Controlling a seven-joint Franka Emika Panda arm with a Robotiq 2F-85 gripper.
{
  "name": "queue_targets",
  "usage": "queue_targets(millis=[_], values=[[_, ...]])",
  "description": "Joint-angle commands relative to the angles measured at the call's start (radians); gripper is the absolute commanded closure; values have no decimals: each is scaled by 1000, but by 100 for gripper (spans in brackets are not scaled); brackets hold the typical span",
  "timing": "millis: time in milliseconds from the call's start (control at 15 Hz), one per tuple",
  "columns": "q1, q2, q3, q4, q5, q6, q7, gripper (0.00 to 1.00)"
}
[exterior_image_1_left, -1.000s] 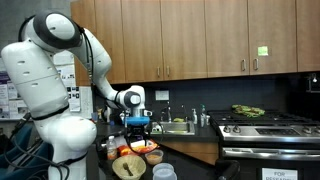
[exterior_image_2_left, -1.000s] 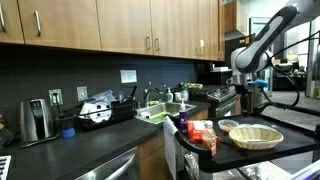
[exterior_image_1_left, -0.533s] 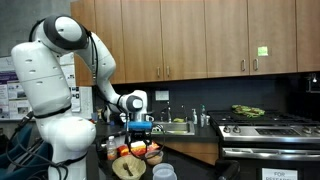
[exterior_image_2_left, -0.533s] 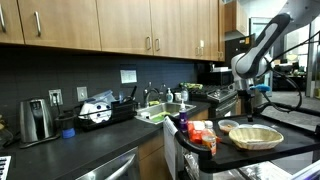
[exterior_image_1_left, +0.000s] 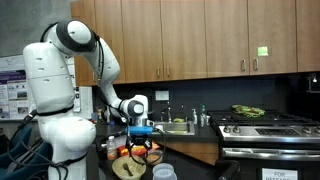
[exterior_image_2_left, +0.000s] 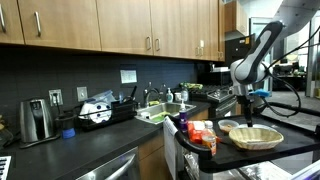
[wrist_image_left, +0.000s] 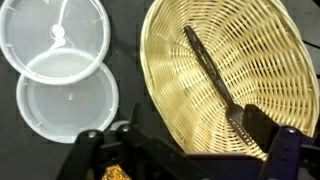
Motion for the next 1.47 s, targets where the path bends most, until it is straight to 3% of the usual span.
queue_targets(millis=[0, 867, 1400], values=[[-11, 54, 11, 1, 3, 56, -3, 0], [-17, 152, 38, 3, 25, 141, 11, 0], [-40, 184, 46, 4, -61, 337, 132, 0]])
